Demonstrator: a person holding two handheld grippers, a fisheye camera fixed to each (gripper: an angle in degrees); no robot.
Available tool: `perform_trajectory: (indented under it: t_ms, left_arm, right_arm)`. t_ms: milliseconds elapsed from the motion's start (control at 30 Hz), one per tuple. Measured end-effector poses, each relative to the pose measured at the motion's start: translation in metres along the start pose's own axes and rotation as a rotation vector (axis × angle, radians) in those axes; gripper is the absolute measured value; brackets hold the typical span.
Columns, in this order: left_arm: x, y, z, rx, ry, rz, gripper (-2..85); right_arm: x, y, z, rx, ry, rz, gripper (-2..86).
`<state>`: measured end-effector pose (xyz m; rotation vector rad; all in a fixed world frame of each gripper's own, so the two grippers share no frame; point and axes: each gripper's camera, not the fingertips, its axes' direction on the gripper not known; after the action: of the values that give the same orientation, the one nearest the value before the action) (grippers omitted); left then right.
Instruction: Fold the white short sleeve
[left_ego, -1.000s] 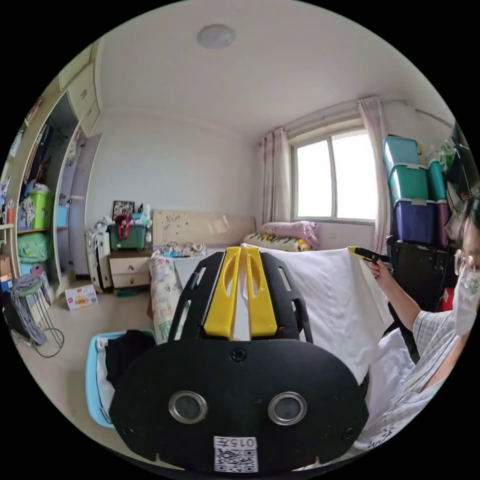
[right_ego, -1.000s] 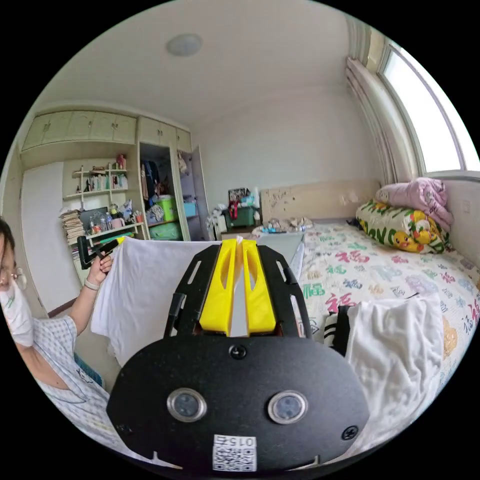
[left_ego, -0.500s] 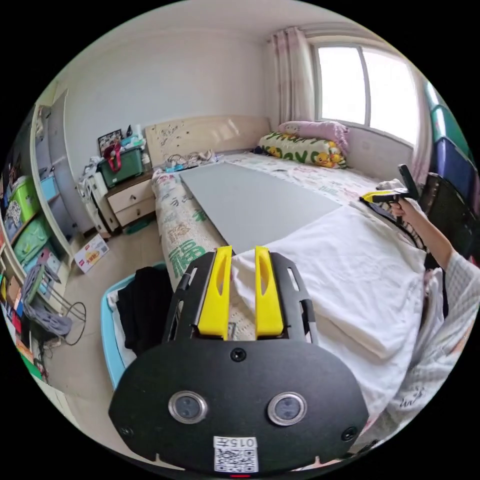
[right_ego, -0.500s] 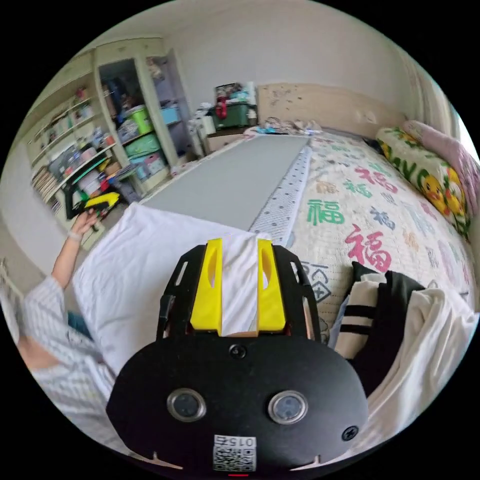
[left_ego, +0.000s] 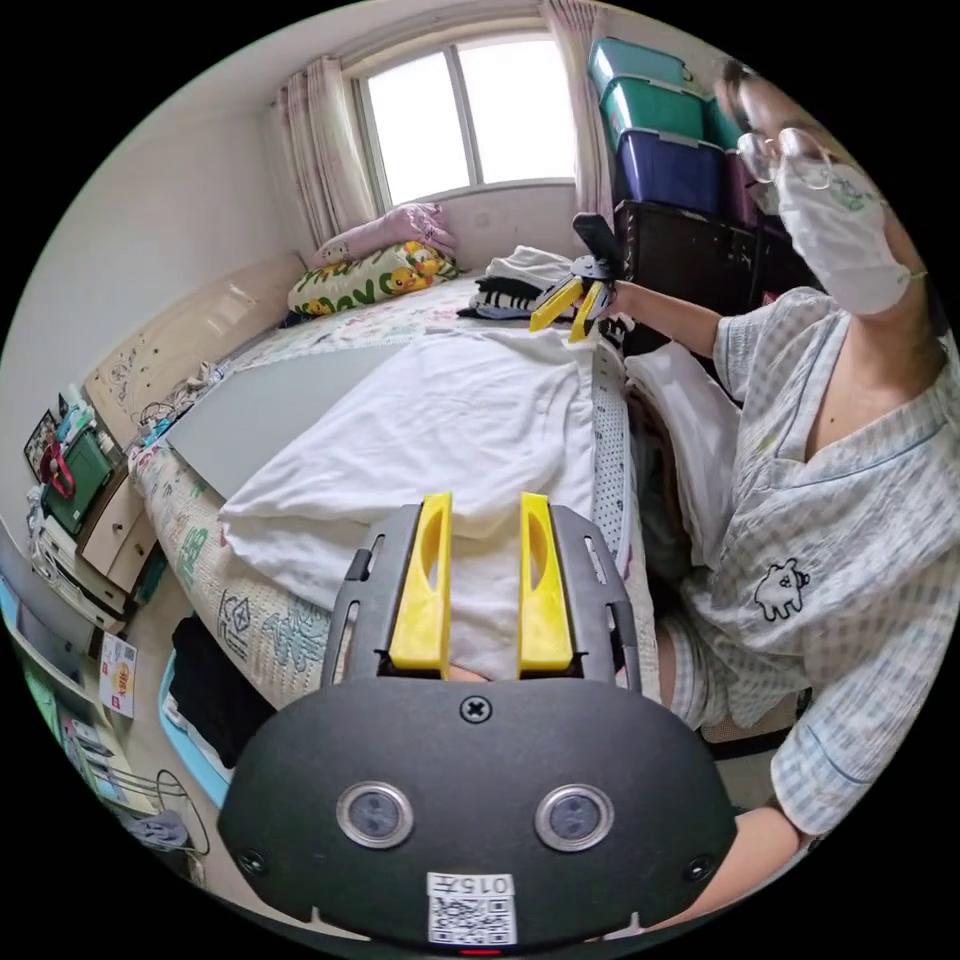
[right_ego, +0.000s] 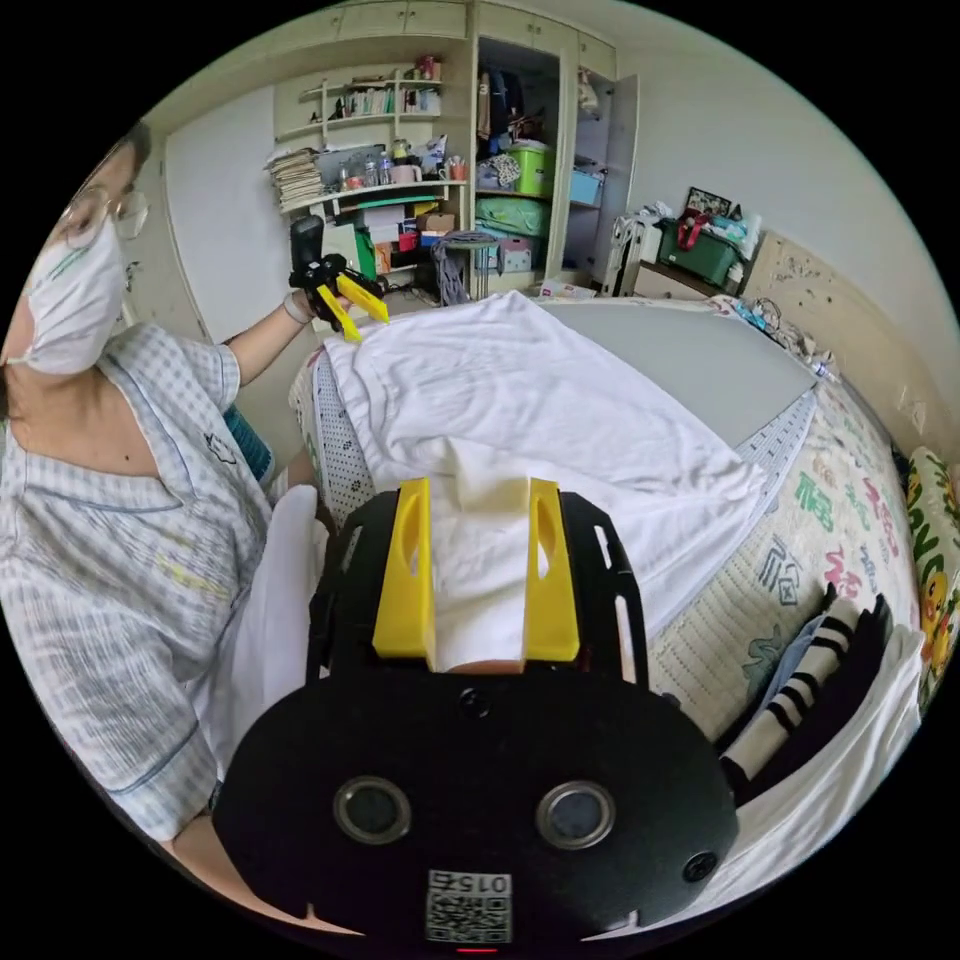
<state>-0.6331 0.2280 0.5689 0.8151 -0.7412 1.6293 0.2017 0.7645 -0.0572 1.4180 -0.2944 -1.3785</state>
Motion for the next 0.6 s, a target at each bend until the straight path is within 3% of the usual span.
perform_trajectory:
  t_ms: [200,367,600]
  left_arm:
    - [0.041,-0.034,0.024,-0.026,-0.039,0.036,4.5]
    - [0.056,-0.045,0.007,0.100,-0.098,0.015,0.5]
    - [-0.011,-0.089,0.001,0.230,-0.191,-0.106,-0.2]
  right_arm:
    - [0.016,0.001,0.012,0.015,0.097,0.072,4.7]
    - [0.040,-0.011,0.007,0.010,0.079,0.127,4.2]
    - [0.119,-0.082,-0.029,0.157,0.167,0.204,3.9]
